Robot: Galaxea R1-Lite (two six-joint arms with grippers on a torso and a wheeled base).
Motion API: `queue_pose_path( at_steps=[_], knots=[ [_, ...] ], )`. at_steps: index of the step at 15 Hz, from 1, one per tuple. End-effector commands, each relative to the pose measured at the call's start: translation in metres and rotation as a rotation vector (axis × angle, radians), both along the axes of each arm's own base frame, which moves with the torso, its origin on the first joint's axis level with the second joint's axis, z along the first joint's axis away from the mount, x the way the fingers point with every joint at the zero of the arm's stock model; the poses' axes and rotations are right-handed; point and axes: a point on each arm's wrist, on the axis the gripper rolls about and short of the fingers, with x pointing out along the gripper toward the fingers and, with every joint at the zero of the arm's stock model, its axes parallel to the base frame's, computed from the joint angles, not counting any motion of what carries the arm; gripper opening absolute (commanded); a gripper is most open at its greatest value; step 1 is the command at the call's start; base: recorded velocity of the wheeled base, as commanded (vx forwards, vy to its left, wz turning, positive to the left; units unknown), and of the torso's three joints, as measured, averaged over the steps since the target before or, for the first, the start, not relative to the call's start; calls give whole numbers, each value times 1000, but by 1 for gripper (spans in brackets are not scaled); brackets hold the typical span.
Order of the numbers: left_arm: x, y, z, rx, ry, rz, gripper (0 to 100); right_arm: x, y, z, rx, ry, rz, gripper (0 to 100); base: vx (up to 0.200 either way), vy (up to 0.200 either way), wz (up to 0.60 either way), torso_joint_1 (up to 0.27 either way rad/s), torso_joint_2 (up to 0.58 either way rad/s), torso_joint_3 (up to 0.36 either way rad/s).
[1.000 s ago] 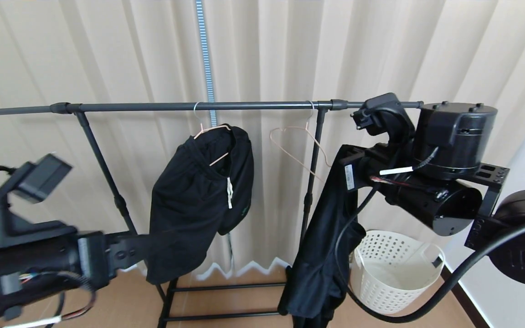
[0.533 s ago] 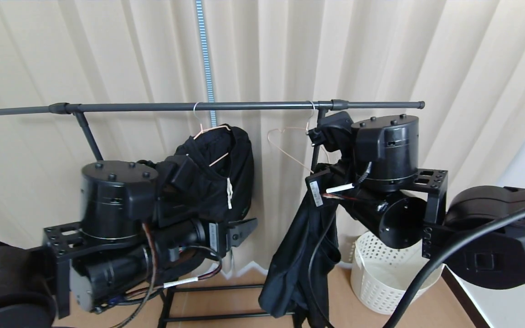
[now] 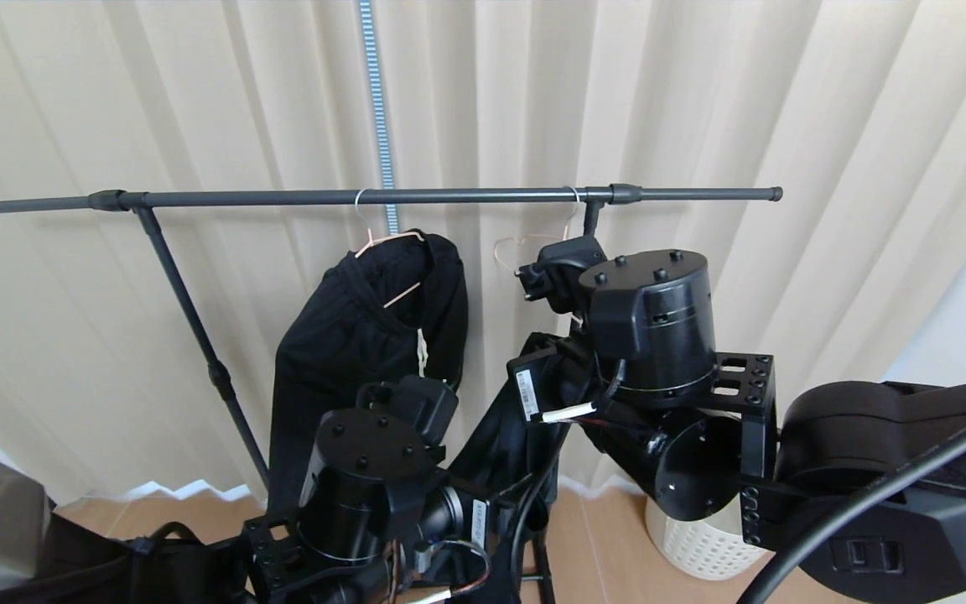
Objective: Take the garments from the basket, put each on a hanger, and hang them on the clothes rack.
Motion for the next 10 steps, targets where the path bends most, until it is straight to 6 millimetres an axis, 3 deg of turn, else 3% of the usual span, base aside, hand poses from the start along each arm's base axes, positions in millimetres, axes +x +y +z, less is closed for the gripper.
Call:
queue_pose_path(
  at_steps=[1, 10],
  knots=[
    [7, -10, -16, 19, 11, 6, 100, -3, 2, 0, 0, 0, 9, 0, 0, 0, 0, 0, 0, 0],
    [28, -1, -27, 21, 14, 83, 100, -10, 4, -2, -9, 8, 28, 0, 0, 0, 0, 0, 0, 0]
  ],
)
